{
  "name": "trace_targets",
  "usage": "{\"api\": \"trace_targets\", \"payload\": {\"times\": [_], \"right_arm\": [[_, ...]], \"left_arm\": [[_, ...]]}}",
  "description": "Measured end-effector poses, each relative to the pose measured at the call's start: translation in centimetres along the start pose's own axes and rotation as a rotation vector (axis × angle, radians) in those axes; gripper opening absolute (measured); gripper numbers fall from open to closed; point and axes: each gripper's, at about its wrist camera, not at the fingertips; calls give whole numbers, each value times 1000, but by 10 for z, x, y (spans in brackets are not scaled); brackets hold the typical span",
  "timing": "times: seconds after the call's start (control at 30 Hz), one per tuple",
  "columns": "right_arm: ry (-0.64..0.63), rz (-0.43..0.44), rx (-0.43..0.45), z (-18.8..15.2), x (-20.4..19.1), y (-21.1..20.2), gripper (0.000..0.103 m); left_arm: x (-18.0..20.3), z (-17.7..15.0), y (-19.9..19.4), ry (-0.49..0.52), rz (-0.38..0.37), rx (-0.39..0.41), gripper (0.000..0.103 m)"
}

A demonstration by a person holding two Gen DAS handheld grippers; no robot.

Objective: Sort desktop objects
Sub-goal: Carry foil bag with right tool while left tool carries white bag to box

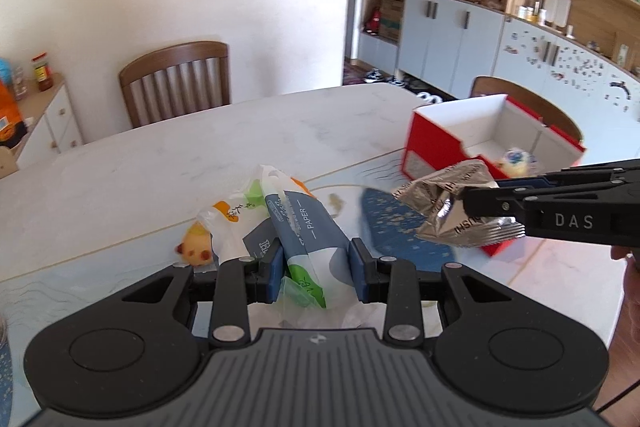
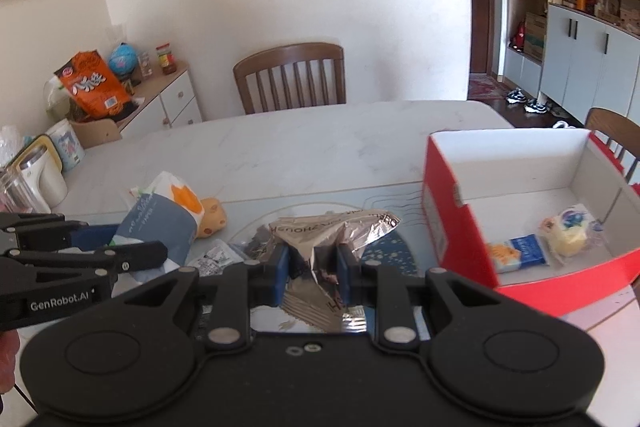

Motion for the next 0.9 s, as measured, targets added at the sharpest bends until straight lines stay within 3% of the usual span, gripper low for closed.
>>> {"api": "trace_targets", "payload": {"times": [0.57, 0.9], "right_arm": [[86, -81, 54, 2, 70, -45, 24], [72, -117, 49, 3, 120, -39, 19]], "left_arm": [[79, 37, 5, 53, -137, 21, 32], [128, 49, 36, 85, -179, 3, 32]]}}
Point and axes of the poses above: each gripper's, at about its wrist camera, not at the fingertips, and y roughly the way its jaws point, x to its right, z to its top, and after that the axes turned 5 degrees about -y, right-handed
